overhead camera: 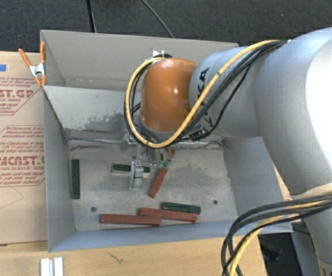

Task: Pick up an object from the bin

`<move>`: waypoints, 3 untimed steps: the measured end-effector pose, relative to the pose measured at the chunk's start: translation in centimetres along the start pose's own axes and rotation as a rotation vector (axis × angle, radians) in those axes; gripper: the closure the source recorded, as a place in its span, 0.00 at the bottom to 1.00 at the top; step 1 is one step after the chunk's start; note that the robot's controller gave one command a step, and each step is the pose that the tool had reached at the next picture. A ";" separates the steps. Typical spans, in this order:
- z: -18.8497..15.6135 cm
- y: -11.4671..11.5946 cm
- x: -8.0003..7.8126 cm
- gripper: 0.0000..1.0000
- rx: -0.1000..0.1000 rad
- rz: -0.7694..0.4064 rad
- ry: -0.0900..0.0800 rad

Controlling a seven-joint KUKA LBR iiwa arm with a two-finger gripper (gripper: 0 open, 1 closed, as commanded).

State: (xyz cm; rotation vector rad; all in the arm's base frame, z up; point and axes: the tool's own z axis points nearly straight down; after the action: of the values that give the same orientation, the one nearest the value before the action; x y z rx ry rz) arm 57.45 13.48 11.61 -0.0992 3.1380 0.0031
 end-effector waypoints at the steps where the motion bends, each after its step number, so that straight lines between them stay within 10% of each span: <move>1: 4.0 -1.3 -0.4 0.00 0.001 -0.065 -0.001; 2: 4.5 -2.0 0.4 1.00 -0.001 0.068 -0.002; 3: 4.5 -2.1 0.4 1.00 0.000 0.067 -0.002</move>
Offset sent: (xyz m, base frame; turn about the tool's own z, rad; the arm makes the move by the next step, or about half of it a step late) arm -0.0037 -0.0223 -0.0461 0.0683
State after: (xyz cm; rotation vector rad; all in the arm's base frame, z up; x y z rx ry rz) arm 57.16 11.39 7.09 0.0065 3.1379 0.0041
